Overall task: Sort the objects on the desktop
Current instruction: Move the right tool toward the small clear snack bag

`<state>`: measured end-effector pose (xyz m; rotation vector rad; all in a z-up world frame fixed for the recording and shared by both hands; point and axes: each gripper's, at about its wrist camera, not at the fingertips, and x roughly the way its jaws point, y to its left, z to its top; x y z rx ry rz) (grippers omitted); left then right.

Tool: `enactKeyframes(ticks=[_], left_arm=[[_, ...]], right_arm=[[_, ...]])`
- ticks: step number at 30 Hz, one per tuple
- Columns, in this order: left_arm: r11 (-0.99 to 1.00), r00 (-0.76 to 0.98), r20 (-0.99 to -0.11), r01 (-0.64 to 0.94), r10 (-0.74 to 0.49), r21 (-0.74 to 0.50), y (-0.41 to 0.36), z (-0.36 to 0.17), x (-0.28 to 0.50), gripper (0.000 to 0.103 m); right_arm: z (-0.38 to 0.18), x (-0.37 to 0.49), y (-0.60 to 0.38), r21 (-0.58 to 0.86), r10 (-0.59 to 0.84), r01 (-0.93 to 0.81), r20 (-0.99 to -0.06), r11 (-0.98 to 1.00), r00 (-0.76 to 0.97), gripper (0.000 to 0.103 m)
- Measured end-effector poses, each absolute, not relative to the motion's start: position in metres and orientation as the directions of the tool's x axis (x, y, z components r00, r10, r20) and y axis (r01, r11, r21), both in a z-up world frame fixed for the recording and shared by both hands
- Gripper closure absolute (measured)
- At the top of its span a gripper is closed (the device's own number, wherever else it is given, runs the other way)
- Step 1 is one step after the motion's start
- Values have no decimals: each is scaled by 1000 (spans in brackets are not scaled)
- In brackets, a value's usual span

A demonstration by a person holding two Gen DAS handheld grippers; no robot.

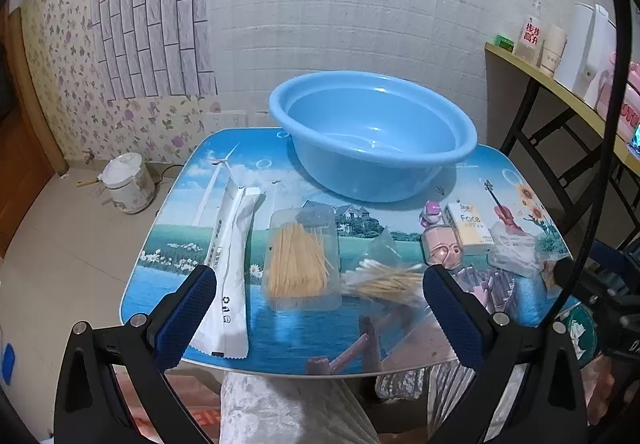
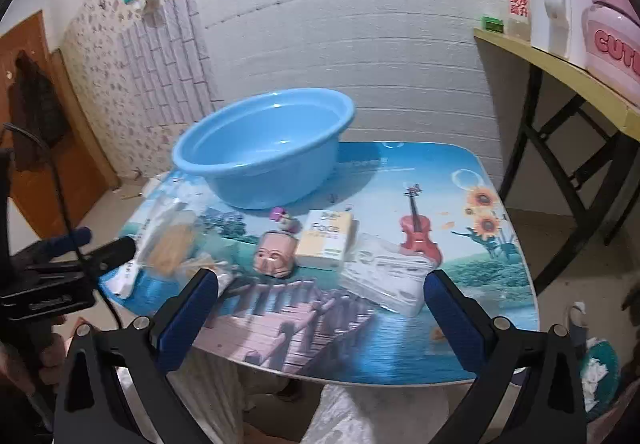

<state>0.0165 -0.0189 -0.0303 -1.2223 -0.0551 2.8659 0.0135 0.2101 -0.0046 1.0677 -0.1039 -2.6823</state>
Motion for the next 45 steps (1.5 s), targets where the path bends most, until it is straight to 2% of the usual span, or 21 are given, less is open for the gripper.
enactKeyframes(ticks=[4,7,9,32,41,45], left_arm=[[-1000,-694,-719,-9,27,-29,-23,-34,17,0],[-995,-732,-674,-66,100,-77,-25,-33,23,0],[-994,-745,-658,-67,105,-82,-25,-32,24,0],[-998,-648,-761,56,-42,8,-36,-57,11,0],[-997,-610,-792,70,-10,-41,-43,-63,6,0],[-996,-610,-792,82,-35,-19,-45,-63,5,0]], right_arm=[[-4,15,212,145,-235,187,-665,-972,-709,0],[-4,14,215,139,-224,177,-667,-974,-710,0],[-6,14,216,120,-196,156,-673,-980,-713,0],[-24,7,219,105,-164,128,-721,-986,-673,0],[-27,4,225,106,-151,108,-723,-988,-674,0],[-28,2,227,104,-148,104,-725,-989,-672,0]])
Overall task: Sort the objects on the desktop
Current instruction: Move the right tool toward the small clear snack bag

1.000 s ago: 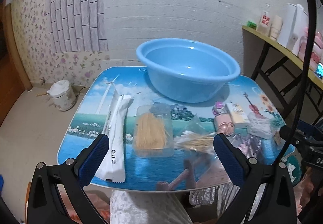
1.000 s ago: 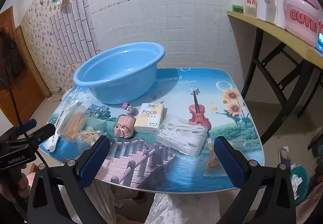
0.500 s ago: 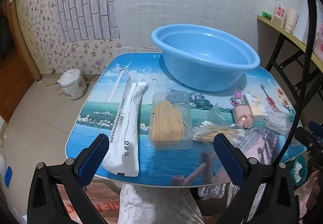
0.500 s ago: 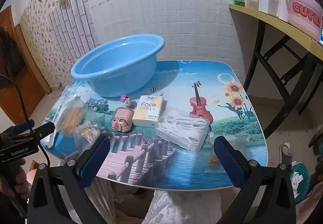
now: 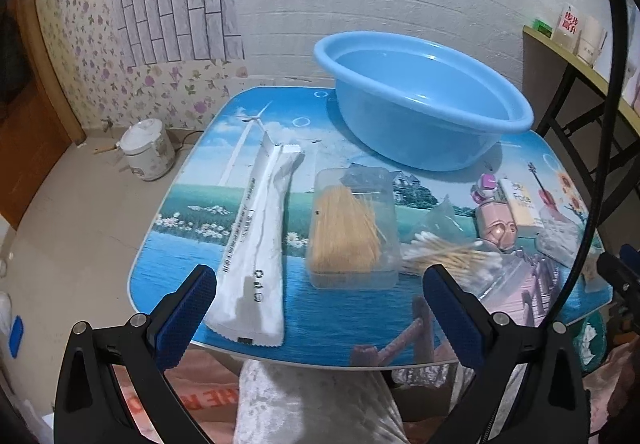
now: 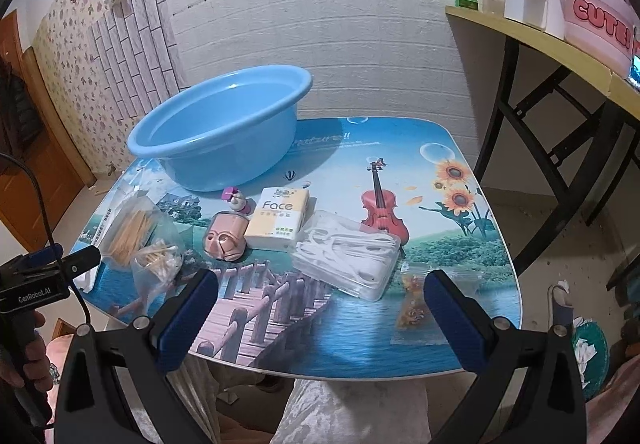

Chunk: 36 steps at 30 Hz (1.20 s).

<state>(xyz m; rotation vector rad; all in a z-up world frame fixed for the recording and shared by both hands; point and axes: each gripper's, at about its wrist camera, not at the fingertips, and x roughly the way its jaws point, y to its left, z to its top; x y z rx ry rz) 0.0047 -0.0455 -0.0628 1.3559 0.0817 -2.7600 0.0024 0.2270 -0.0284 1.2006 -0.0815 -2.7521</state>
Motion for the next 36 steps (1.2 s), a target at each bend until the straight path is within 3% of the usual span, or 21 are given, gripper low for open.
enactKeyframes(ticks=[36], left_arm=[[-995,-595,-801,99,-70,13,-68,-80,-4,0]], right_arm=[[-44,-7,271,62,-33,-20,-744,-998,-668,1]])
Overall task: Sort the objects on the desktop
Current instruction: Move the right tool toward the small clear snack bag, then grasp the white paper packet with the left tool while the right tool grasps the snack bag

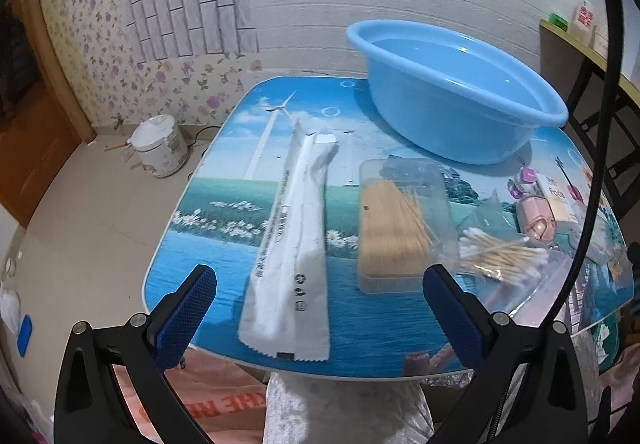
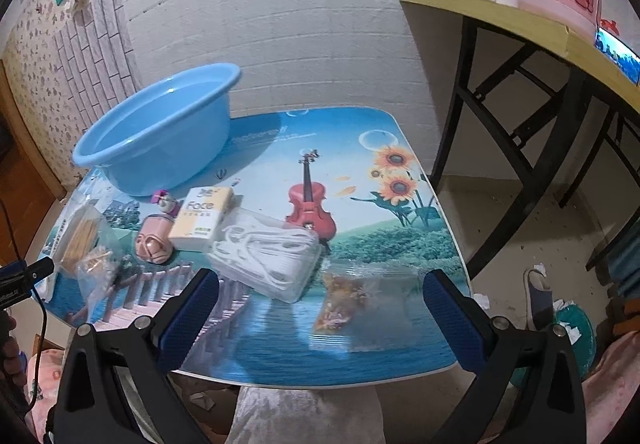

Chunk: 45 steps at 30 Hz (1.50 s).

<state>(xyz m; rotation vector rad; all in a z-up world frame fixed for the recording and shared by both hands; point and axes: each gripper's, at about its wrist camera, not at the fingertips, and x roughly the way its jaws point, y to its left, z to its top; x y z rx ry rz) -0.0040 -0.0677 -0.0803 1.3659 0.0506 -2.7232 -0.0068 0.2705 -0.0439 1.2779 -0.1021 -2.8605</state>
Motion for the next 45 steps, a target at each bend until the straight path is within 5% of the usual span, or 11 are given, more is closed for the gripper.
enactKeyframes(ticks=[22,24,45], left_arm=[[-987,-530,-841,162,-106,22,-107,-114,-13,0],[-986,-528,-843,166,-106,20,-108,-116,-15,0],[-989,-601,-795,147,-81,-10,-102,-120,-24,0]], right_arm=[[-63,-21,276,4,6,-14,-771,-1000,-637,5],[-66,-21,277,-11,28,-31,-771,-999,-636,11],[-87,-17,290,2,38,-66,-798,-998,-601,13]])
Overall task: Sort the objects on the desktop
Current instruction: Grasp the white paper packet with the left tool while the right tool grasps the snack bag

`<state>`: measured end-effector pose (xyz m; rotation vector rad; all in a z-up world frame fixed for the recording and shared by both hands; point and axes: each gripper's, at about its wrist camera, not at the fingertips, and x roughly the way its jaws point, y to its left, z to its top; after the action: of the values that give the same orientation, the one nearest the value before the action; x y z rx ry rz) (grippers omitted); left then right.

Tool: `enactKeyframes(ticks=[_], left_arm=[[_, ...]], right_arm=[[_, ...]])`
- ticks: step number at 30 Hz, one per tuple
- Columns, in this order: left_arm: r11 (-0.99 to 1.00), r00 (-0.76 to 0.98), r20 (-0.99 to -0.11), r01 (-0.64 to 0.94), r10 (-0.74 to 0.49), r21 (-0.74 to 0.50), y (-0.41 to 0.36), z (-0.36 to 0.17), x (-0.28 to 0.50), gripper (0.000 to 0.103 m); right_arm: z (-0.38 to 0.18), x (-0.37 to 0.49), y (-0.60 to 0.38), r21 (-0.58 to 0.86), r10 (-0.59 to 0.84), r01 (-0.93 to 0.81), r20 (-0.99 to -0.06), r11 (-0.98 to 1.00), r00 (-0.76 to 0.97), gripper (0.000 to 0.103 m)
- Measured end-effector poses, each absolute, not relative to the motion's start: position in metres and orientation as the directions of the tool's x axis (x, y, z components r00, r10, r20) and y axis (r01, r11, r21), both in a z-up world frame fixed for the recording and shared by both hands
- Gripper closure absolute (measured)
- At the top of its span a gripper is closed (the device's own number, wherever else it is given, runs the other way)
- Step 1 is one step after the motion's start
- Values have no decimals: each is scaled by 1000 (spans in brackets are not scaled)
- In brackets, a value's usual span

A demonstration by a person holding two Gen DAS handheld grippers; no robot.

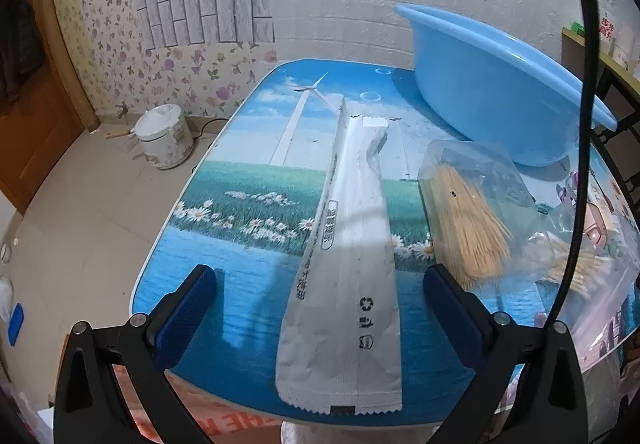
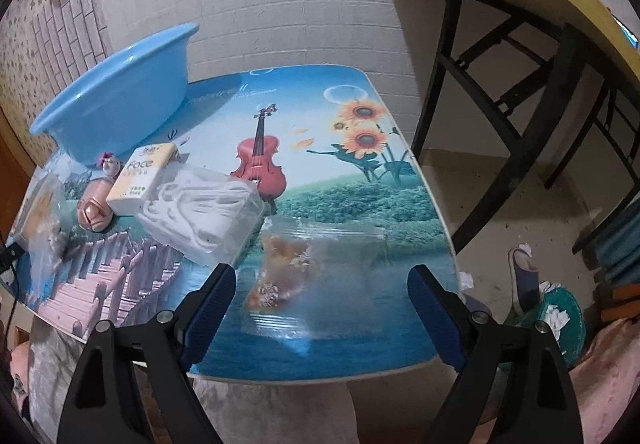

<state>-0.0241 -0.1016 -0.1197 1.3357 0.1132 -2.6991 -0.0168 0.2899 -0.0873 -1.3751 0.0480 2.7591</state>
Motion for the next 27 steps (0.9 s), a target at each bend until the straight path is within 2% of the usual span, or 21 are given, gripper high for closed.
enactKeyframes(ticks=[5,8,12,15,17,19,20,21,22,24,27], left_arm=[[-990,-604,-793,142,-78,-11,-101,-120,-30,0],[-990,-610,-789,139,-77,-11,-99,-121,-35,0],[-992,-612,-788,126,-68,-12,-97,-122,-38,0],[-994,-599,-799,109,-57,-11,-97,-120,-38,3],[-995,-593,-804,95,-47,-11,-96,-117,-37,14],[-996,-597,-801,86,-40,-14,-95,-115,-35,38],[-996,-596,-802,82,-37,-15,-94,-114,-34,44],[-997,-595,-803,75,-26,-23,-94,-112,-33,57],[-997,-592,-806,71,-24,-22,-94,-111,-33,64],[-997,-585,-811,63,-10,-34,-94,-110,-31,73],[-997,-577,-816,62,5,-50,-95,-109,-30,73]], right_arm=[[-91,-22,291,12,37,-77,-798,-997,-602,15],[-92,-23,290,-2,41,-65,-794,-998,-606,20],[-89,-25,294,-3,38,-58,-789,-998,-614,42],[-88,-26,294,-2,34,-53,-796,-999,-604,44],[-87,-26,293,-6,32,-46,-801,-999,-598,46],[-86,-27,293,0,23,-40,-807,-999,-590,48],[-86,-27,293,5,18,-37,-810,-999,-587,48],[-85,-28,293,13,9,-34,-812,-999,-584,48],[-85,-27,293,17,6,-33,-813,-999,-582,49],[-84,-27,293,23,-2,-29,-815,-999,-579,49],[-84,-26,293,25,-3,-29,-815,-999,-580,50]])
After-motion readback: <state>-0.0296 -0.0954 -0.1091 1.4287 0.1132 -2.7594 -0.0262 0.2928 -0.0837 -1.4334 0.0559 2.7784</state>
